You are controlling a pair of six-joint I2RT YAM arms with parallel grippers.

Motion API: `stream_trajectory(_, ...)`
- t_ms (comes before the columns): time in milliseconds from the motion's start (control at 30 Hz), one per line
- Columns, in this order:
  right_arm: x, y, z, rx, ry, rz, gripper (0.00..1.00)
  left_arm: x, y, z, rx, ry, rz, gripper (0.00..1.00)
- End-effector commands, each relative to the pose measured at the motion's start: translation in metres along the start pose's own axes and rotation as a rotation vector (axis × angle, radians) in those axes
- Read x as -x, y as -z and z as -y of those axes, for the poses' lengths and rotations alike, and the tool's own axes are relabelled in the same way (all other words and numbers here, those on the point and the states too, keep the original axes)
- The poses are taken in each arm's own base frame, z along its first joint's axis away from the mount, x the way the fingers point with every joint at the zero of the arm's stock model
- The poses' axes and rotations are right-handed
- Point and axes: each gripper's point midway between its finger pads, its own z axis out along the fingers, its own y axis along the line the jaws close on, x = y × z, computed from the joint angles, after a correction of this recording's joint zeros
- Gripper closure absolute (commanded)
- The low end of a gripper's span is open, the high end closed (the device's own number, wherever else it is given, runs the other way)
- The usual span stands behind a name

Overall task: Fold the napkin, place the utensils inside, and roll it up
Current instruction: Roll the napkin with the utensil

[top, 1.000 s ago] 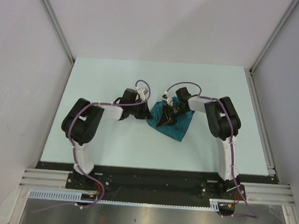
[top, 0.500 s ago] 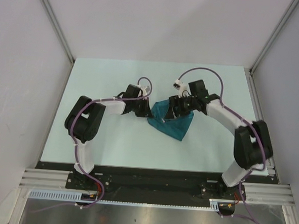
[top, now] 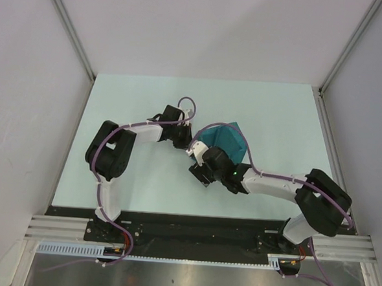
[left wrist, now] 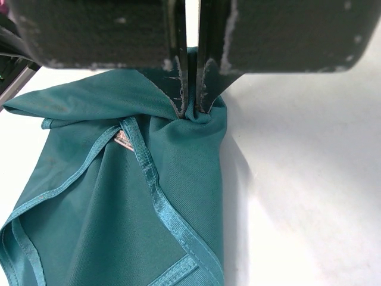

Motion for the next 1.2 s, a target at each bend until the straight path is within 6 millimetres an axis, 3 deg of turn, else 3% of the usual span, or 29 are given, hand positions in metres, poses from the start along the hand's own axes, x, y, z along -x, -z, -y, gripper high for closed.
stream_trajectory(0, 0.027, -0.011, 0.027, -0.211, 0.091, 0.085, 0.26, -0.009, -0.001, -0.013, 0.068, 0.007, -0.041, 1.00)
stream_trajectory(233, 0.010, -0.035, 0.030, -0.251, 0.164, 0.019, 0.32, -0.007, 0.002, -0.010, 0.069, 0.002, -0.044, 1.00)
stream_trajectory(500, -0.009, -0.051, 0.052, -0.338, 0.159, -0.053, 0.42, -0.003, 0.004, -0.007, 0.060, -0.005, -0.041, 1.00)
stream_trajectory(633, -0.007, -0.057, 0.059, -0.329, 0.137, -0.070, 0.47, 0.001, 0.005, -0.002, 0.042, -0.009, -0.038, 1.00)
stream_trajectory(733, -0.012, -0.063, 0.062, -0.285, 0.111, -0.116, 0.49, 0.006, 0.006, 0.001, 0.036, -0.014, -0.031, 1.00)
stream_trajectory(1033, -0.028, -0.067, 0.035, 0.039, -0.039, -0.207, 0.48, 0.020, 0.004, 0.010, 0.005, -0.020, -0.021, 1.00)
stream_trajectory(1067, -0.030, -0.066, 0.039, 0.058, -0.068, -0.223, 0.49, 0.020, 0.002, 0.009, 0.006, -0.018, -0.025, 1.00)
stream_trajectory(1167, -0.044, -0.066, 0.033, 0.168, -0.150, -0.284, 0.55, 0.025, 0.001, 0.013, -0.005, -0.022, -0.023, 1.00)
